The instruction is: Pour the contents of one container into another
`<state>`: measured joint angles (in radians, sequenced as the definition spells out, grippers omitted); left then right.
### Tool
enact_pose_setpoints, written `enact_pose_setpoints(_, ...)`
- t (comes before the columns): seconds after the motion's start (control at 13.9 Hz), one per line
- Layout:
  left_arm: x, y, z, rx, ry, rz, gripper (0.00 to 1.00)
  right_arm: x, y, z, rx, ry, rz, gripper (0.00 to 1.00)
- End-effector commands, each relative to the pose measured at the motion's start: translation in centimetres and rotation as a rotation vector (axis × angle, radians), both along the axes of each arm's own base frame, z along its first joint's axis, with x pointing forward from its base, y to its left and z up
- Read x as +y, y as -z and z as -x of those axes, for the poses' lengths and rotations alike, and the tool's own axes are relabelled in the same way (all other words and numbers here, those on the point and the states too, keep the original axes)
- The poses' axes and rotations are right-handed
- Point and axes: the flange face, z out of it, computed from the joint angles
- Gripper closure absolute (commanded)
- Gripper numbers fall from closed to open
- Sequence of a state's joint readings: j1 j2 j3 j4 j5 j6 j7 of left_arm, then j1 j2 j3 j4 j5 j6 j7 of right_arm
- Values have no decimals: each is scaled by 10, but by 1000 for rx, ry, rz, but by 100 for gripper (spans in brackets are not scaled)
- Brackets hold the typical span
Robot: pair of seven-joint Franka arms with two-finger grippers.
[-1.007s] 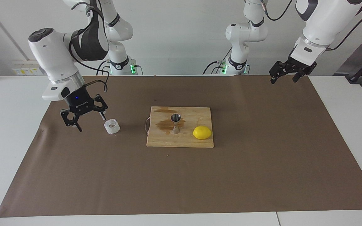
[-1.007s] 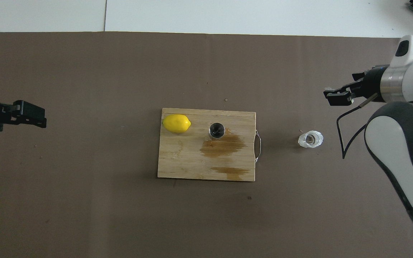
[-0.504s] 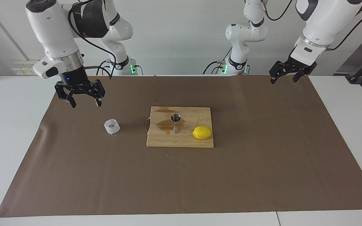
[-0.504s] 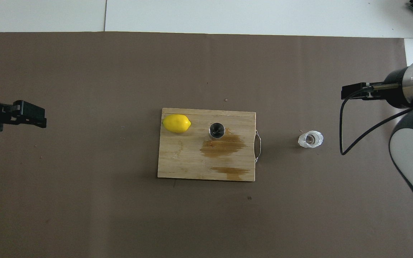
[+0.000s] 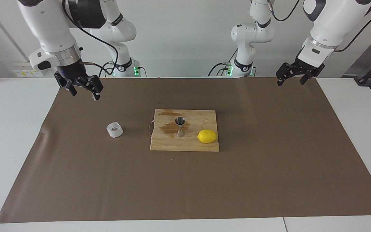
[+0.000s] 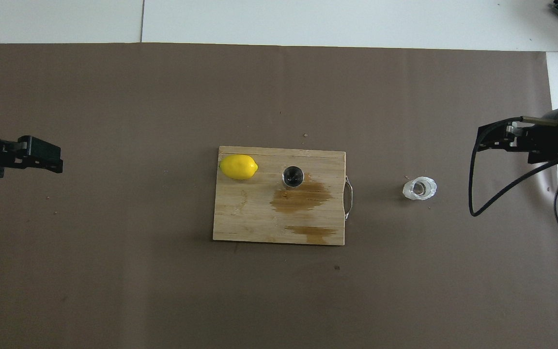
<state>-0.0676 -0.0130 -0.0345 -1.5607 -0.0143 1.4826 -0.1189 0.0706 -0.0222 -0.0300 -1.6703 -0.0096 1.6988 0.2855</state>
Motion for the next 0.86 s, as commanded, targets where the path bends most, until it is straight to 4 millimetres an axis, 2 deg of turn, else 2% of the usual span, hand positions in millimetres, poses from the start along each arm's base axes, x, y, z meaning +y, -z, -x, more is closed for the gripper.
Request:
enact_pose_setpoints(0.0,2,-2,3,-13,-5,-12,0,-1,1,10,17,-13,7,0)
enact_pose_setpoints(0.36,2,-3,3,-14,-4,-12,0,8,4,12,23,-85,6,0)
enact_pose_setpoints(0.79,2,-2,3,-13,-4,-12,0,8,7,15,31,-92,6,0)
